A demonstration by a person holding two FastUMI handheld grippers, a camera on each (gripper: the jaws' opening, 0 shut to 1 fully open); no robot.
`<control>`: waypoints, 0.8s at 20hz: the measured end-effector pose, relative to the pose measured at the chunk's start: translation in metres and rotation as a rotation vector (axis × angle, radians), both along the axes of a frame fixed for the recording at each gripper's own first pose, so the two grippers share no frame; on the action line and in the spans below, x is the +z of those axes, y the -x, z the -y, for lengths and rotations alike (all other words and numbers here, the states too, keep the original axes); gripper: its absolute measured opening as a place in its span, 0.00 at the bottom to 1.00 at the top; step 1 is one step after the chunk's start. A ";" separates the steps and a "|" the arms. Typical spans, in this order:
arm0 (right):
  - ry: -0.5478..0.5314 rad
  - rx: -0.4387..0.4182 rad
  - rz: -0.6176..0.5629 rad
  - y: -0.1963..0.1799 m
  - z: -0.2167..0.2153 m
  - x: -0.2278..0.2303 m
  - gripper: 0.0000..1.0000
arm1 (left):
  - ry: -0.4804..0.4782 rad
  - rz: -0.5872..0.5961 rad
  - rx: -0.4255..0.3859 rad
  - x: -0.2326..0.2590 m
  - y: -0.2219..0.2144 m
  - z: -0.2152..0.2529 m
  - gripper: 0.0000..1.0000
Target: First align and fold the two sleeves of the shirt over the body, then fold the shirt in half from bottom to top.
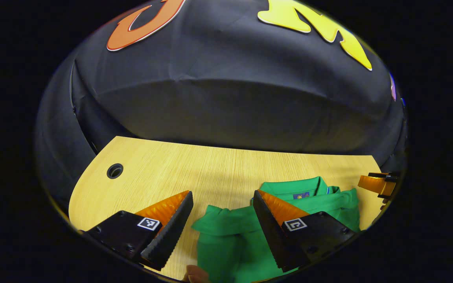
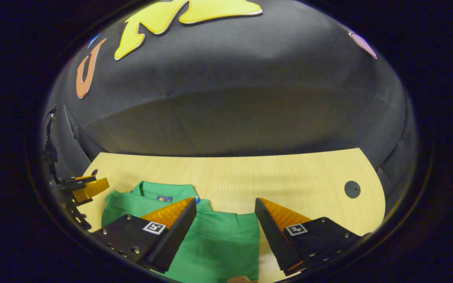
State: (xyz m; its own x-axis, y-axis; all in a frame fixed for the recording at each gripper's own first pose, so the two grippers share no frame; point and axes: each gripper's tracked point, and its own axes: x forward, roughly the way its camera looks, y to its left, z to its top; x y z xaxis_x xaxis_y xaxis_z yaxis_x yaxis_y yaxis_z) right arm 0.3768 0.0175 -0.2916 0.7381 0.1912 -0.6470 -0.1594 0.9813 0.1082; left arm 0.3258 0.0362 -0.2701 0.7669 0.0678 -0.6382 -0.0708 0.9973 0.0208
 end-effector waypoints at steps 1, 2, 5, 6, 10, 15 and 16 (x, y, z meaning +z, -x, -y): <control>-0.001 -0.004 0.011 0.001 0.001 0.006 0.94 | -0.006 0.008 0.002 0.005 0.002 -0.002 0.99; 0.005 -0.005 0.022 0.002 0.003 0.013 0.94 | -0.016 0.021 0.000 0.013 0.003 -0.002 0.99; 0.006 -0.010 0.072 0.010 0.005 0.043 0.94 | -0.035 0.062 -0.019 0.040 0.008 0.004 0.99; 0.002 -0.009 0.090 0.015 0.004 0.054 0.94 | -0.036 0.079 -0.029 0.049 0.010 0.008 0.99; 0.005 -0.003 0.134 0.044 0.002 0.078 0.94 | -0.049 0.142 -0.045 0.084 0.032 0.014 1.00; 0.008 0.024 0.217 0.100 -0.004 0.116 0.94 | -0.038 0.223 -0.066 0.126 0.086 0.026 0.99; 0.011 0.027 0.236 0.112 -0.004 0.125 0.94 | -0.037 0.236 -0.073 0.134 0.100 0.030 0.99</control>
State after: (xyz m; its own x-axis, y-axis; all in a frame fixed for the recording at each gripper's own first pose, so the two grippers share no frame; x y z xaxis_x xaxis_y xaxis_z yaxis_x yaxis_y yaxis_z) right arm 0.2644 0.0212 -0.1669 0.8639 0.2066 -0.4593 -0.2048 0.9773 0.0545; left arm 0.2259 0.0064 -0.1360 0.8981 0.0265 -0.4390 -0.0058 0.9988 0.0486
